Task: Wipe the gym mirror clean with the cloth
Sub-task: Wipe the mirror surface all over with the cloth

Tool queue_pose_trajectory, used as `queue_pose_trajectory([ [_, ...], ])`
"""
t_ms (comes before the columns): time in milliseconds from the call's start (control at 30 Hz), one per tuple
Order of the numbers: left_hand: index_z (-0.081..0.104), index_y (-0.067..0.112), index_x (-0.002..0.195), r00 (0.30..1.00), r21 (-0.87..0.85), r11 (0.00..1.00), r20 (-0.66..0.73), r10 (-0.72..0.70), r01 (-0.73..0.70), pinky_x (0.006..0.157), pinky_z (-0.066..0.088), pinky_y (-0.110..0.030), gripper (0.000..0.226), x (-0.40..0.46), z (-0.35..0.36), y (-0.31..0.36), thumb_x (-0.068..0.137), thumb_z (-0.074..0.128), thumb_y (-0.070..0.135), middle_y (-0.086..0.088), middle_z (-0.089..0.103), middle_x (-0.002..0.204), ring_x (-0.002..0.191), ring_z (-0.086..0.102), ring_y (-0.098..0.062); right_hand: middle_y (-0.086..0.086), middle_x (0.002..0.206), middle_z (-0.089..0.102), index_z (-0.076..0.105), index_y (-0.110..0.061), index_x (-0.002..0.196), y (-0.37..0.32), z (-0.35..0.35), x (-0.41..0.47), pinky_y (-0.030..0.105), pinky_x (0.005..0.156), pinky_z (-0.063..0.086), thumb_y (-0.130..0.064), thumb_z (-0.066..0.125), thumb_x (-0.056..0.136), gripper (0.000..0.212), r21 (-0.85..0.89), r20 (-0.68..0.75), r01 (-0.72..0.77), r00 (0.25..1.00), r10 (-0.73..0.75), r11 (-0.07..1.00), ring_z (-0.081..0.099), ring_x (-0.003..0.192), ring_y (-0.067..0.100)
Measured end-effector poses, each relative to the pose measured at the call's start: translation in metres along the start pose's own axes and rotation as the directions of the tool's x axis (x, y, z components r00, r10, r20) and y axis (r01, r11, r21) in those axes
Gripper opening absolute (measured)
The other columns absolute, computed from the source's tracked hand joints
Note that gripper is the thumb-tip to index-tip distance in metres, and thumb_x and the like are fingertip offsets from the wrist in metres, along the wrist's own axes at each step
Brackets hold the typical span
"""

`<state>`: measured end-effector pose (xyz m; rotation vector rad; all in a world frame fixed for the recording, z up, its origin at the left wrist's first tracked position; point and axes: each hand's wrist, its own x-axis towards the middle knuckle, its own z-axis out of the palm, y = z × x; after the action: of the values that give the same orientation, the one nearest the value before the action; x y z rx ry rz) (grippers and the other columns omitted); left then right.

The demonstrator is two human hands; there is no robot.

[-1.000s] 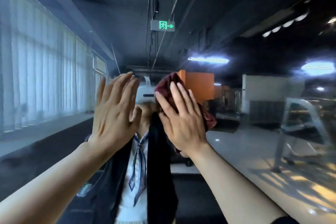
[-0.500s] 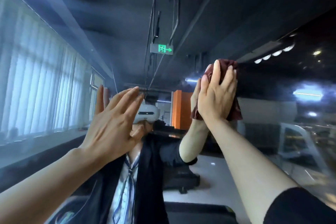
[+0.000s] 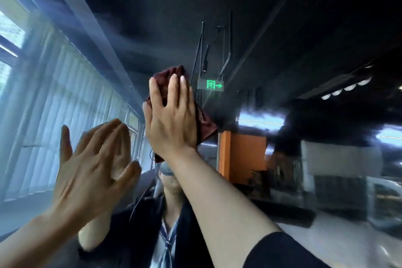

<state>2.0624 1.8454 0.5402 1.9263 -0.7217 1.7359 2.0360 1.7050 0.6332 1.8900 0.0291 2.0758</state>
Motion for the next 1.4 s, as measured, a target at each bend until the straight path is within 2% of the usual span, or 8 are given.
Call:
queue_pose_trajectory([
  [133,0.054,0.001,0.132,0.996,-0.036,0.997,-0.053,-0.077,0.075,0.112,0.02,-0.069,0.066,-0.004,0.005,-0.015,0.083,0.038,0.042,-0.021,0.056,0.136,0.122,0.05,-0.044,0.024,0.157,0.033,0.04,-0.022,0.153,-0.036,0.003,-0.025,0.051,0.123,0.015,-0.038,0.031,0.103,0.053,0.022,0.104,0.151,0.983,-0.152,0.988,0.025,0.147,0.042],
  [300,0.053,0.003,0.131,0.993,-0.111,0.993,-0.114,-0.039,0.027,0.115,0.018,-0.061,0.061,-0.001,0.008,0.019,0.081,0.04,0.036,-0.019,0.057,0.132,0.118,0.051,-0.041,0.017,0.159,0.033,0.039,-0.024,0.153,0.012,-0.017,-0.043,0.046,0.123,0.014,-0.039,0.027,0.101,0.056,0.074,0.169,0.25,0.951,-0.259,0.965,0.025,0.149,0.036],
  [533,0.056,0.003,0.132,0.983,-0.139,0.974,-0.078,0.168,-0.177,0.119,0.013,-0.058,0.064,0.011,0.033,0.103,0.08,0.05,0.039,-0.014,0.055,0.134,0.124,0.046,-0.033,0.019,0.156,0.038,0.041,-0.02,0.152,0.15,-0.058,-0.07,0.051,0.12,0.026,-0.035,0.037,0.102,0.053,-0.004,0.095,-0.036,0.995,0.037,0.999,0.032,0.146,0.036],
  [667,0.058,0.004,0.135,0.966,-0.171,0.951,-0.023,0.257,-0.257,0.122,0.006,-0.055,0.065,0.012,0.047,0.163,0.079,0.053,0.039,-0.012,0.055,0.139,0.131,0.044,-0.03,0.017,0.16,0.032,0.036,-0.023,0.155,0.2,-0.081,-0.118,0.049,0.122,0.022,-0.037,0.035,0.103,0.053,-0.051,0.08,-0.143,0.986,0.147,0.988,0.028,0.149,0.032],
  [800,0.062,0.011,0.133,0.938,-0.17,0.926,0.022,0.345,-0.336,0.115,0.017,-0.067,0.065,0.006,0.059,0.212,0.072,0.064,0.031,-0.009,0.055,0.141,0.134,0.043,-0.03,0.015,0.16,0.033,0.034,-0.027,0.155,0.245,-0.098,-0.163,0.049,0.123,0.016,-0.039,0.032,0.103,0.053,-0.099,0.042,-0.227,0.972,0.232,0.969,0.028,0.15,0.03],
  [1000,0.063,0.01,0.132,0.912,-0.12,0.909,0.051,0.408,-0.4,0.111,0.018,-0.073,0.065,0.003,0.063,0.24,0.071,0.065,0.033,-0.009,0.057,0.14,0.132,0.043,-0.026,0.021,0.156,0.037,0.042,-0.02,0.15,0.324,-0.118,-0.187,0.059,0.116,0.028,-0.039,0.034,0.101,0.053,-0.103,-0.138,-0.593,0.804,0.579,0.799,0.031,0.144,0.044],
  [1100,0.062,0.01,0.134,0.897,-0.123,0.894,0.051,0.44,-0.432,0.11,0.019,-0.074,0.065,0.006,0.06,0.228,0.074,0.064,0.034,-0.009,0.057,0.14,0.13,0.043,-0.024,0.026,0.155,0.034,0.043,-0.014,0.15,0.328,-0.115,-0.153,0.057,0.116,0.03,-0.042,0.03,0.101,0.059,-0.06,-0.163,-0.663,0.744,0.648,0.746,0.033,0.141,0.048],
  [1400,0.058,0.017,0.139,0.946,-0.098,0.947,0.082,0.313,-0.305,0.117,0.013,-0.066,0.061,0.014,0.033,0.135,0.09,0.042,0.05,-0.004,0.055,0.142,0.129,0.049,-0.023,0.03,0.151,0.038,0.045,-0.012,0.149,0.225,-0.063,-0.039,0.056,0.118,0.029,-0.036,0.034,0.103,0.053,-0.093,-0.121,-0.325,0.942,0.313,0.941,0.036,0.14,0.048],
])
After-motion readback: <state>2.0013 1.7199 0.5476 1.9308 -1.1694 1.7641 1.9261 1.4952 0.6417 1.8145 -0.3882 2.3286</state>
